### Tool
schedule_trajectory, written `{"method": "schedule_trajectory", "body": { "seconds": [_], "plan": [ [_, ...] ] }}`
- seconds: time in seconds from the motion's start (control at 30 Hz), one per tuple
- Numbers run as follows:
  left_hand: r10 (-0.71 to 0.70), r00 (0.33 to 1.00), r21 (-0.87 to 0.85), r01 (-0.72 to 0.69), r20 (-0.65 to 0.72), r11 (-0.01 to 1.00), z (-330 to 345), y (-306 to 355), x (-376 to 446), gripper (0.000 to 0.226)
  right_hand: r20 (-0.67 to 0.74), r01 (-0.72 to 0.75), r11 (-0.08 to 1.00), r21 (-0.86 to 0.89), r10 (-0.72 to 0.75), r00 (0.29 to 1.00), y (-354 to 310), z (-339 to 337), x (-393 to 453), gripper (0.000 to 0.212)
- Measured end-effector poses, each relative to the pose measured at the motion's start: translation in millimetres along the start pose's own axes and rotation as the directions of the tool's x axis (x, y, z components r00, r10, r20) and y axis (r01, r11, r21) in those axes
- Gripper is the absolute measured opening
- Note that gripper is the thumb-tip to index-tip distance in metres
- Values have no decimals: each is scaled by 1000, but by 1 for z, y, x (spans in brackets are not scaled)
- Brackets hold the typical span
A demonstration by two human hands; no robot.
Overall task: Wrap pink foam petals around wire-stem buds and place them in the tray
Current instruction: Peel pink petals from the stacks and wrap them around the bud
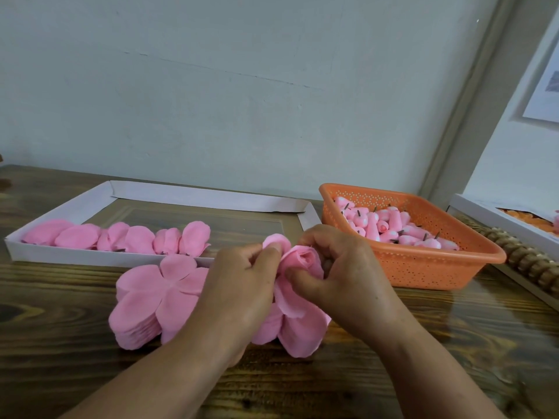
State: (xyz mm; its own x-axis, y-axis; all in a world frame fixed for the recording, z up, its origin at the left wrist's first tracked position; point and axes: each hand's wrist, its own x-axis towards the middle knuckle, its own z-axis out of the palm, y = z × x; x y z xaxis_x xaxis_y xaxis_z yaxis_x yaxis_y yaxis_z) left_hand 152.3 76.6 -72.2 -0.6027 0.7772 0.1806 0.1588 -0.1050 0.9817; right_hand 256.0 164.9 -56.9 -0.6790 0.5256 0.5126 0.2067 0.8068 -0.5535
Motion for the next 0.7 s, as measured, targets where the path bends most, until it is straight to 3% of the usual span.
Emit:
{"method": "schedule_trajectory", "body": {
  "seconds": [0.13,0.3,0.4,0.53,0.7],
  "plan": [
    [29,997,37,-32,72,999,0,-1,-1,35,-38,-22,1000,14,22,999,0,2,1,13],
    [79,988,117,-95,131,989,-2,-2,2,37,-25,-47,998,36,48,999,1,2,2,35],
    [87,987,103,-101,136,989,-3,0,1,43,-5,-19,998,59,19,1000,0,1,1,27],
    [-20,990,27,17,140,1000,-4,0,3,48,5,-7,996,93,6,1000,0,2,2,14],
    [-189,959,-291,247,213,924,-10,-2,12,31,-6,-195,916,349,211,978,9,-2,5,10]
  ]
}}
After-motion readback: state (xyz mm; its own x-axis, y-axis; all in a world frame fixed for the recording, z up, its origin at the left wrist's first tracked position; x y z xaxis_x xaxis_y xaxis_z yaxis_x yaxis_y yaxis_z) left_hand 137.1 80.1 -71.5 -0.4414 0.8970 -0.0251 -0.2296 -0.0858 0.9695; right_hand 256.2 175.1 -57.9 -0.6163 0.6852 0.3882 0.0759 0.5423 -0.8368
